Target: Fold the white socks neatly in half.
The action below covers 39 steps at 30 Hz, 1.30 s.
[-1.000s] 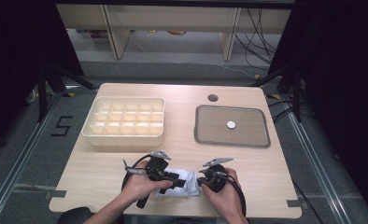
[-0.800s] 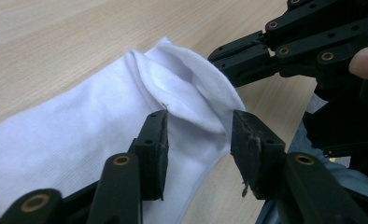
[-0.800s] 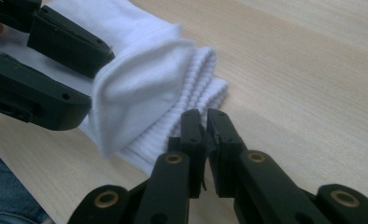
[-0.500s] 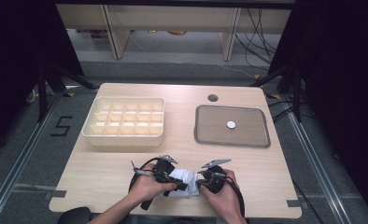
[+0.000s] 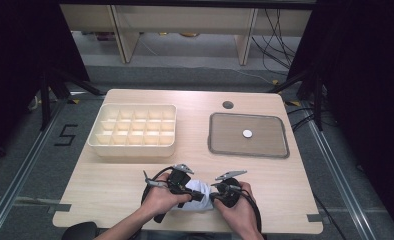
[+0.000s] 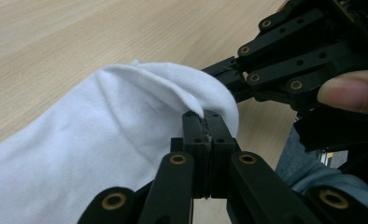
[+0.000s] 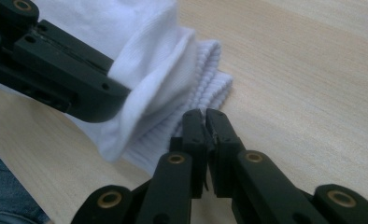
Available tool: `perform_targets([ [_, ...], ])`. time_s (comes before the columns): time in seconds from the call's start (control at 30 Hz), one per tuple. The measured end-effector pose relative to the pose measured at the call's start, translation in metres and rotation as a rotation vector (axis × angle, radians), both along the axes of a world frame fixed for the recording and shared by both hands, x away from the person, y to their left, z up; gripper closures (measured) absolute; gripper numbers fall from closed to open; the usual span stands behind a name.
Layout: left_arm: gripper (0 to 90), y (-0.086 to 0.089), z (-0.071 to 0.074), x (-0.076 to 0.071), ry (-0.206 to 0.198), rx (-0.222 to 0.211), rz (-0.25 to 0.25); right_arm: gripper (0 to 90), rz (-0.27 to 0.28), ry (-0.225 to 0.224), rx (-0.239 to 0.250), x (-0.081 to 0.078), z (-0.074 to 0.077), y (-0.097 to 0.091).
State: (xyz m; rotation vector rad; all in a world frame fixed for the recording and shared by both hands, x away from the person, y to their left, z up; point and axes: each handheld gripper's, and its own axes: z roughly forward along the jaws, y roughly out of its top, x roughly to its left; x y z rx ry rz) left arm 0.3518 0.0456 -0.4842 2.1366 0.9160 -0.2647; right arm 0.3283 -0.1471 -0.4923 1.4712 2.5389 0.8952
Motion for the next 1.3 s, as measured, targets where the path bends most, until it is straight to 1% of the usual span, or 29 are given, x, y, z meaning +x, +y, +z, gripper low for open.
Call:
perform_targets([
  [0.03,88.9,0.0,0.0,0.0,0.0,0.019,-0.008,87.2,-0.001,0.001,0.001,0.0,0.0,0.0],
  [0.1,88.7,-0.002,-0.003,0.002,0.012,0.026,-0.015,87.2,0.0,-0.002,0.0,0.0,0.0,0.0],
  [0.17,88.4,-0.003,-0.007,0.002,0.016,0.022,-0.002,86.9,-0.014,0.006,-0.004,0.0,0.001,0.0],
  [0.2,88.2,-0.003,-0.009,0.003,0.026,0.01,-0.005,87.0,-0.002,-0.006,0.016,0.0,0.002,-0.001],
  [0.23,88.1,-0.003,-0.009,0.003,0.025,0.025,-0.004,87.2,-0.011,0.0,0.024,-0.001,0.005,-0.002],
  [0.33,87.4,-0.003,-0.01,0.003,0.024,0.034,-0.01,88.4,-0.028,-0.042,0.049,-0.003,0.015,-0.003],
  [0.37,86.5,-0.004,-0.01,0.003,0.031,0.026,-0.011,88.9,-0.034,-0.049,0.074,-0.004,0.02,-0.003],
  [0.4,85.4,-0.004,-0.009,0.003,0.032,0.033,-0.014,89.3,-0.015,-0.03,0.084,-0.002,0.024,-0.004],
  [0.47,81.8,-0.003,-0.008,0.001,0.022,0.031,-0.018,89.7,-0.01,-0.043,0.095,-0.001,0.027,-0.002],
  [0.5,80.0,-0.002,-0.008,0.0,0.011,0.011,-0.022,89.8,-0.004,-0.051,0.095,-0.001,0.028,0.0],
  [0.53,78.7,0.0,-0.004,-0.002,0.0,0.017,-0.021,89.8,-0.003,-0.062,0.113,-0.001,0.028,0.001],
  [0.57,76.4,0.003,0.0,-0.005,-0.004,0.027,-0.021,89.8,0.007,-0.063,0.109,0.0,0.03,0.003],
  [0.6,74.7,0.005,0.001,-0.006,-0.014,-0.003,-0.018,89.8,0.013,-0.06,0.112,0.0,0.031,0.004],
  [0.63,73.5,0.011,0.006,-0.009,-0.03,-0.005,-0.017,89.8,0.032,-0.094,0.125,0.002,0.03,0.004],
  [0.67,72.6,0.015,0.01,-0.011,-0.047,-0.004,-0.014,89.8,0.047,-0.112,0.129,0.002,0.031,0.006],
  [0.7,72.5,0.021,0.012,-0.012,-0.057,-0.029,-0.007,89.8,0.062,-0.112,0.131,0.003,0.031,0.006],
  [0.77,73.6,0.032,0.018,-0.011,-0.071,-0.047,0.022,89.5,0.071,-0.119,0.126,0.003,0.031,0.009],
  [0.8,74.6,0.038,0.019,-0.01,-0.07,-0.045,0.032,89.3,0.088,-0.11,0.121,0.003,0.031,0.01],
  [0.87,77.0,0.048,0.018,-0.006,-0.073,-0.033,0.063,88.9,0.09,-0.113,0.122,0.004,0.026,0.014],
  [0.9,78.1,0.051,0.017,-0.006,-0.067,-0.035,0.086,88.7,0.103,-0.095,0.107,0.004,0.024,0.016],
  [0.93,78.9,0.055,0.016,-0.004,-0.061,-0.03,0.091,88.5,0.109,-0.087,0.102,0.004,0.021,0.018],
  [1.0,79.2,0.061,0.014,-0.004,-0.065,-0.022,0.114,88.0,0.11,-0.07,0.08,0.003,0.019,0.021],
  [1.03,78.8,0.064,0.014,-0.004,-0.062,-0.027,0.131,87.7,0.103,-0.059,0.074,0.003,0.019,0.022],
  [1.07,77.5,0.068,0.014,-0.004,-0.062,-0.029,0.146,87.5,0.121,-0.059,0.068,0.003,0.017,0.022],
  [1.1,75.6,0.072,0.014,-0.004,-0.064,-0.032,0.181,87.5,0.134,-0.079,0.048,0.004,0.015,0.022],
  [1.13,73.5,0.076,0.015,-0.003,-0.07,-0.026,0.216,87.5,0.134,-0.065,0.049,0.004,0.015,0.024],
  [1.23,67.2,0.088,0.014,0.0,-0.069,-0.018,0.253,87.8,0.168,-0.072,0.033,0.005,0.008,0.026],
  [1.27,65.6,0.089,0.014,0.0,-0.066,-0.012,0.267,88.0,0.155,-0.053,0.033,0.004,0.008,0.026],
  [1.3,64.0,0.092,0.013,0.0,-0.045,-0.019,0.269,88.1,0.151,-0.049,0.033,0.004,0.007,0.027],
])
